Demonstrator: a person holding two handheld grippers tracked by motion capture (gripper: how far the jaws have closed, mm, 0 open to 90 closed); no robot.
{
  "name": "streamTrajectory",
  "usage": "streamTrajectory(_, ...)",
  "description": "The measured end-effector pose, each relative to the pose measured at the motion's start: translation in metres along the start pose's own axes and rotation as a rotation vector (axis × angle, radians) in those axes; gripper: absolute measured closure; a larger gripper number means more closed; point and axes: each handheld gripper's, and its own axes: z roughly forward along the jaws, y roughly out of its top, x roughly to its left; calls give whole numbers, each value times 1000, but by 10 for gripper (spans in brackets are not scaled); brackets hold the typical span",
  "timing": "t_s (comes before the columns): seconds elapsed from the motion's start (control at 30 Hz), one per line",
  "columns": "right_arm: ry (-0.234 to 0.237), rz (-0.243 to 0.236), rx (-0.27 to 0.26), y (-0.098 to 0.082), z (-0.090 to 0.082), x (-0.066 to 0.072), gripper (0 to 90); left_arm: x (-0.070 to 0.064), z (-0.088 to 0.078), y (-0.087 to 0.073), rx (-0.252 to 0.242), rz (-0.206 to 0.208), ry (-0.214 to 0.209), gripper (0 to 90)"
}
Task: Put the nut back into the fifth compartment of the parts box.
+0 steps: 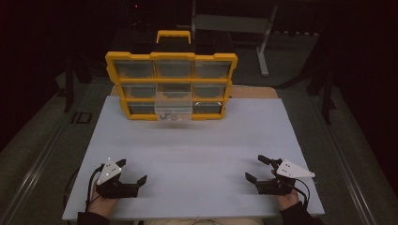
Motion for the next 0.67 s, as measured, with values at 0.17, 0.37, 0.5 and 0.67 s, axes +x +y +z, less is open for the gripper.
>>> streamTrajectory(0.17, 4, -3, 5, 0, 1, 0, 137, 1, 0, -1, -4, -4, 23, 0)
streamTrajectory(0.37, 5, -1, 6, 0, 1, 0, 136, 0, 1, -1, 0, 6, 31, 0)
streamTrajectory(0.5, 6, -1, 8, -1, 1, 0, 136, 0, 1, -1, -4, 4, 27, 0)
streamTrajectory(0.67, 5, 0, 9, -1, 1, 0, 136, 0, 1, -1, -12, 0, 20, 0)
